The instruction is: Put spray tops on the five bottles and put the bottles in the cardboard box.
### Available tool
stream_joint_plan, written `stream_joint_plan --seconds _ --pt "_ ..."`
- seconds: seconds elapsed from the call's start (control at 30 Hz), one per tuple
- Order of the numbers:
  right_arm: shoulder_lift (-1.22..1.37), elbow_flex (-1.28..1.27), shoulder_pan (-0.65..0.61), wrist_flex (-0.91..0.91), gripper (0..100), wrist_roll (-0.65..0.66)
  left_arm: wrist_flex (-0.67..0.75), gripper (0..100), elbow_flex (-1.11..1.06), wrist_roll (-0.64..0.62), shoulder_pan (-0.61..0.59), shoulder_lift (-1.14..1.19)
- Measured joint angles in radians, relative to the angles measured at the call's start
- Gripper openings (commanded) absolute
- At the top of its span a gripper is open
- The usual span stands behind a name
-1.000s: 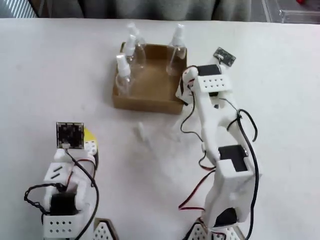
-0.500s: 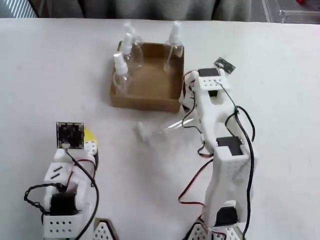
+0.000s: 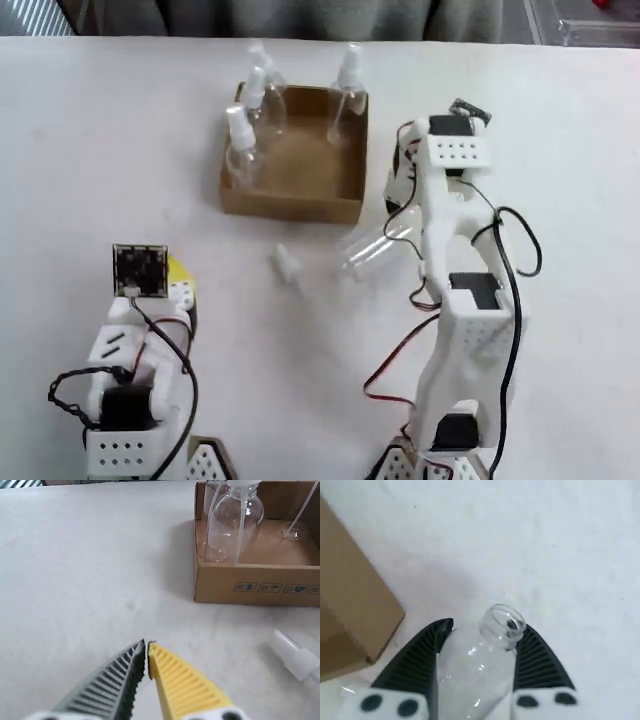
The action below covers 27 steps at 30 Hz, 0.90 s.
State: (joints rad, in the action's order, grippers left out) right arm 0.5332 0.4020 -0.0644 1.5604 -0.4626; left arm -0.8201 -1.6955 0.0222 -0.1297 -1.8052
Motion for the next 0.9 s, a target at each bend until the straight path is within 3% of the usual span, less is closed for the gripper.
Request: stream_joint_plan --seconds 0.17,0.43,0.6,0.9 --pt "0.000 0.081 0.028 0.120 1.6 0.284 0.000 2 0.000 0.000 0.000 0.000" --pt "-0.014 0.009 0.040 0.129 1.6 0.878 0.000 2 0.000 0.000 0.000 0.000" --pt "-0.103 -0.101 0.040 0.129 1.6 0.994 0.000 2 0.000 0.000 0.000 0.000" --pt "-0.307 -0.439 0.044 -0.008 2.0 1.016 0.000 2 0.000 0.000 0.000 0.000"
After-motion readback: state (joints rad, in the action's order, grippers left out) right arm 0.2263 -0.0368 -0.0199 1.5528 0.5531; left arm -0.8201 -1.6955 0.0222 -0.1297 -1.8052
